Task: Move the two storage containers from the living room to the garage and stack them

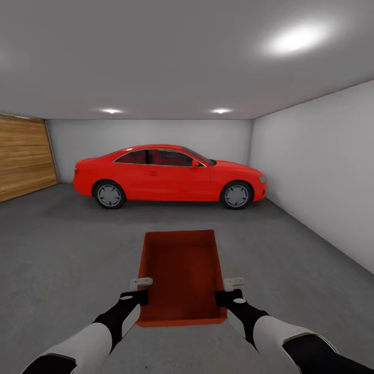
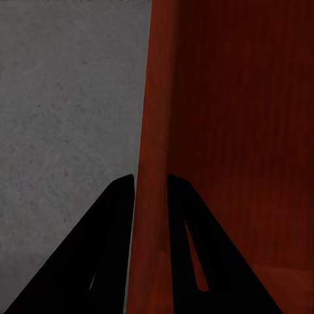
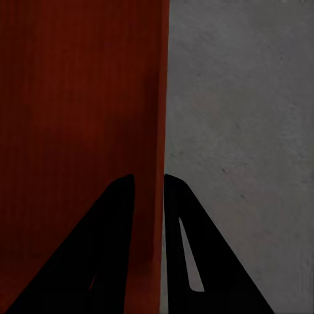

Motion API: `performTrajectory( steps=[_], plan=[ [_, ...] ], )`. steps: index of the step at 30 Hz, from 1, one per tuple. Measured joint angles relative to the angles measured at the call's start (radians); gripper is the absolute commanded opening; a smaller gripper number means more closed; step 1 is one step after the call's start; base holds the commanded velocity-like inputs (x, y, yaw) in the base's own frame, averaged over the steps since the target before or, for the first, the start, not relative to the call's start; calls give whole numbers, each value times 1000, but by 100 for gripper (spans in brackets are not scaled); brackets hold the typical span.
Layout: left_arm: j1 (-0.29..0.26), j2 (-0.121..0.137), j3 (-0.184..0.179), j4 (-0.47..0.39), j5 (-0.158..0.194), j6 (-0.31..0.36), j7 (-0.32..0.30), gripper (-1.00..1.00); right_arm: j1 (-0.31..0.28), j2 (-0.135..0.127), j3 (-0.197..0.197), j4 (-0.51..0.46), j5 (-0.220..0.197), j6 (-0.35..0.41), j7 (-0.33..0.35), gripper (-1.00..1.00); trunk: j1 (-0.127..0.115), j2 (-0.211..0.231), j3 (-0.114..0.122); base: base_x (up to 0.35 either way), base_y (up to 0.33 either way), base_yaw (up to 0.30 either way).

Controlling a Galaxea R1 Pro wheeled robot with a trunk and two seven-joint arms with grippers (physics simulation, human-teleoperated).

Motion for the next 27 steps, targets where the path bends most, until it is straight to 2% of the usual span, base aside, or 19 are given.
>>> performTrajectory(
  steps=[27],
  plan=[
    [0, 0, 1, 1, -2, 0, 0, -100, 0, 0, 1, 1, -2, 0, 0, -100, 0, 0, 0, 322, 89, 0]
  ],
)
